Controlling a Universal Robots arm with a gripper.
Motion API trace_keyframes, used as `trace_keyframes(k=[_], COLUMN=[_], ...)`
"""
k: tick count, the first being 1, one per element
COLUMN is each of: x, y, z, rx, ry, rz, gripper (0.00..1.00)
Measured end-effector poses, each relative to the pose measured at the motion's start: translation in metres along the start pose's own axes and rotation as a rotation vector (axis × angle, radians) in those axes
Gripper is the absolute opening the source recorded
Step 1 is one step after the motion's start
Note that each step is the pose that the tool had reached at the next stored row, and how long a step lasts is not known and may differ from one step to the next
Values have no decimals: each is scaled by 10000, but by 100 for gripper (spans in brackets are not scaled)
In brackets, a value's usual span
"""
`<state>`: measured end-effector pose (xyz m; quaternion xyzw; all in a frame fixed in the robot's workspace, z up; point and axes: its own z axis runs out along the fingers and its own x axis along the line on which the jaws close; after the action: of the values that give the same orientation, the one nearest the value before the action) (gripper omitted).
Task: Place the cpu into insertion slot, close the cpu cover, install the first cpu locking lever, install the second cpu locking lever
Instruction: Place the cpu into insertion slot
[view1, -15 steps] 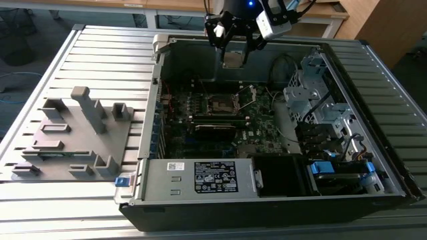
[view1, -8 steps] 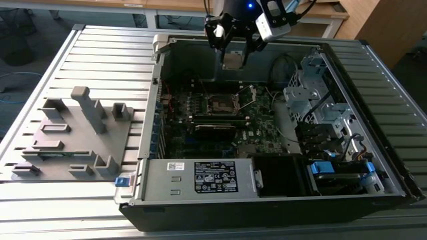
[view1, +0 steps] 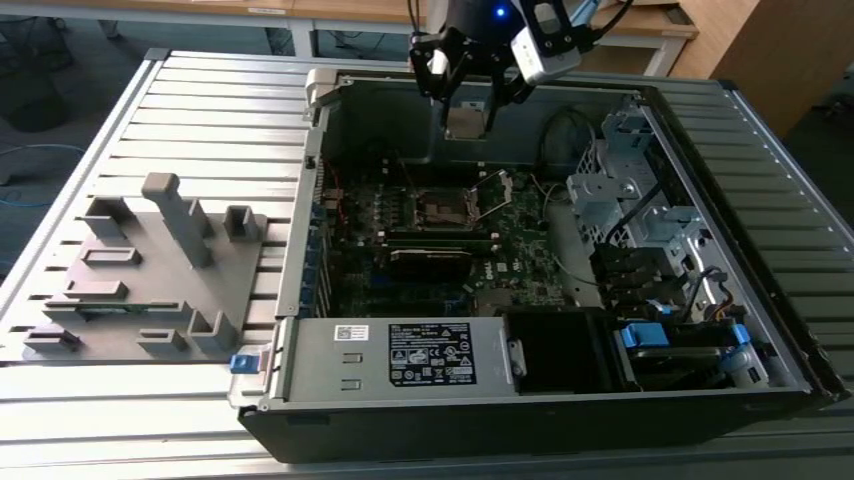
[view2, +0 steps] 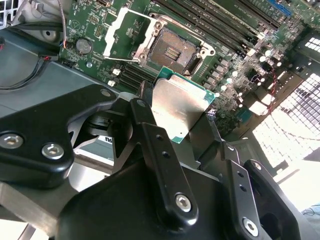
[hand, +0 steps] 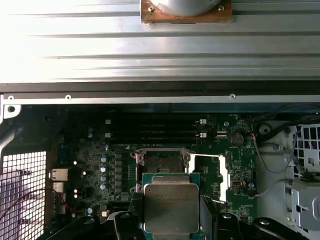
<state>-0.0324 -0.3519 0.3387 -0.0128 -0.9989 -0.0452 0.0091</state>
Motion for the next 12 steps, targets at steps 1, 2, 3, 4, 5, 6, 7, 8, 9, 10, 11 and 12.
trace_keyframes(k=[1, 2, 3, 4, 5, 6, 7, 8, 9, 10, 11, 12], x=[0, 0, 0, 0, 0, 0, 0, 0, 0, 0, 0, 0], y=[-1, -1, -1, -1, -1, -1, -1, -1, -1, -1, -2, -2], z=[2, 3, 3, 4, 4, 4, 5, 6, 9, 12, 14, 15], rx=[2, 3, 4, 4, 4, 3, 3, 2, 1, 0, 2, 3], ry=[1, 1, 2, 2, 1, 1, 1, 1, 0, 0, 1, 1], rz=[0, 0, 0, 0, 0, 0, 0, 0, 0, 0, 0, 0], gripper=[54, 54, 54, 54, 54, 54, 54, 54, 54, 54, 54, 54])
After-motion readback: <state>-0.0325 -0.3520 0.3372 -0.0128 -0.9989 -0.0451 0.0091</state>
